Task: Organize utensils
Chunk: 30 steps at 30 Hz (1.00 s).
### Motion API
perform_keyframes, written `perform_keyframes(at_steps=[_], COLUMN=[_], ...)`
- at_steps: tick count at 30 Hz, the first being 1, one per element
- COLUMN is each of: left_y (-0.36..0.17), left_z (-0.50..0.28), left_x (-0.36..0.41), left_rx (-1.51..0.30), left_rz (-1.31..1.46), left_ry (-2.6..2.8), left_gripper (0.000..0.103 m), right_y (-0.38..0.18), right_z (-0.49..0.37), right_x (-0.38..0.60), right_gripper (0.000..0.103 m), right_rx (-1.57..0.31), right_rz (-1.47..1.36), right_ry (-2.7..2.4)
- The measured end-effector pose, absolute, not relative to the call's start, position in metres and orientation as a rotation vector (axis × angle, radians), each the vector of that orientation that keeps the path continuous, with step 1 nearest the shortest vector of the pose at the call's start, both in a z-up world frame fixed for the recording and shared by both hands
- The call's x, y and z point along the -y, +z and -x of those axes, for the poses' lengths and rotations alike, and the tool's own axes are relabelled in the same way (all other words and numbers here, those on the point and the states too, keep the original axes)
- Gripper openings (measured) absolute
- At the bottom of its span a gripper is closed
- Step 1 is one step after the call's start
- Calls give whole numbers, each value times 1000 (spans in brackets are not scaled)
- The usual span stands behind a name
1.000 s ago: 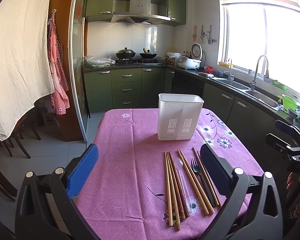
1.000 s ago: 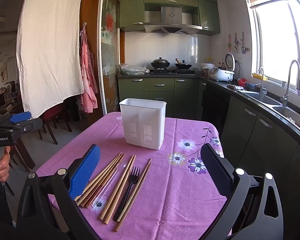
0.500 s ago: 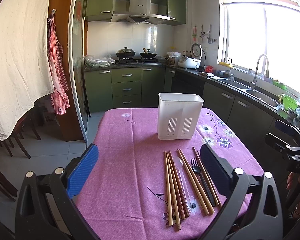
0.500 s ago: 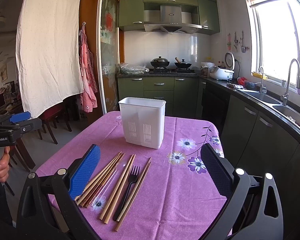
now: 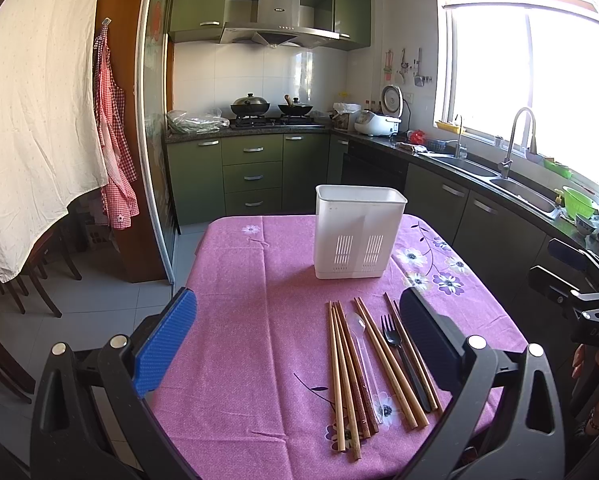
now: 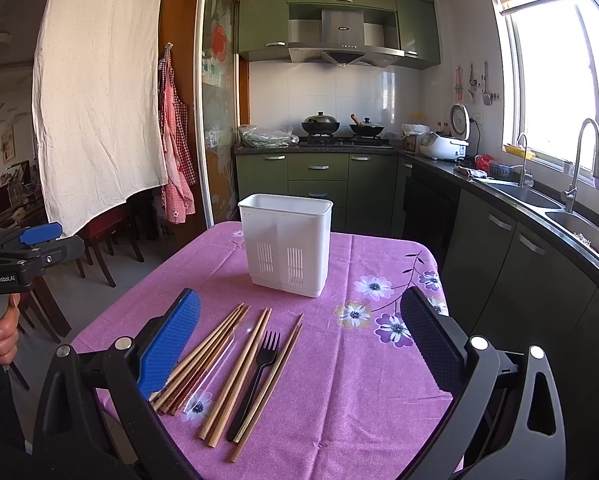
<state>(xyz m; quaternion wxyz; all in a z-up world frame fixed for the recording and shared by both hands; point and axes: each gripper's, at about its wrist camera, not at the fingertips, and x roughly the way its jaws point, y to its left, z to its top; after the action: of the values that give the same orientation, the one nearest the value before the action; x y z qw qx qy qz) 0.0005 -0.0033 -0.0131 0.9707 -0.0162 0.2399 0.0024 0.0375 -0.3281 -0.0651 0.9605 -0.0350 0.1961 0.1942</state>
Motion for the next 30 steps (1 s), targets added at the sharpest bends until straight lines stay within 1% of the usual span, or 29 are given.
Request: perform_keyframes(at_steps=[7, 12, 19, 25, 26, 28, 29, 30], left_y=[-22, -39, -75, -113, -117, -125, -128, -131], left_z=[-5, -29, -88, -131, -136, -145, -149, -152], left_x=[3, 6, 7, 22, 26, 34, 38, 43], left_rx=[-509, -590, -851, -1088, -1121, -1181, -1210, -1230], left_rz=[30, 21, 51, 93, 96, 102, 100, 99], left_ry=[5, -3, -62, -175, -193, -226, -244, -259], left_gripper=[97, 97, 97, 97, 95, 83, 74, 67], right_y=[-67, -74, -105, -137, -141, -148, -151, -154], right_z=[-44, -66, -126, -176, -185, -200, -207, -212], right_x=[327, 326, 310, 308, 310, 314, 316, 316], right_gripper=[99, 99, 99, 99, 99, 99, 97, 95], right_rx=[-418, -493, -767, -993, -1027, -1094, -1110, -1121], right_rz=[73, 112, 219, 164, 143, 107, 100, 105], right_ry=[400, 396, 439, 494, 481, 463, 461, 455])
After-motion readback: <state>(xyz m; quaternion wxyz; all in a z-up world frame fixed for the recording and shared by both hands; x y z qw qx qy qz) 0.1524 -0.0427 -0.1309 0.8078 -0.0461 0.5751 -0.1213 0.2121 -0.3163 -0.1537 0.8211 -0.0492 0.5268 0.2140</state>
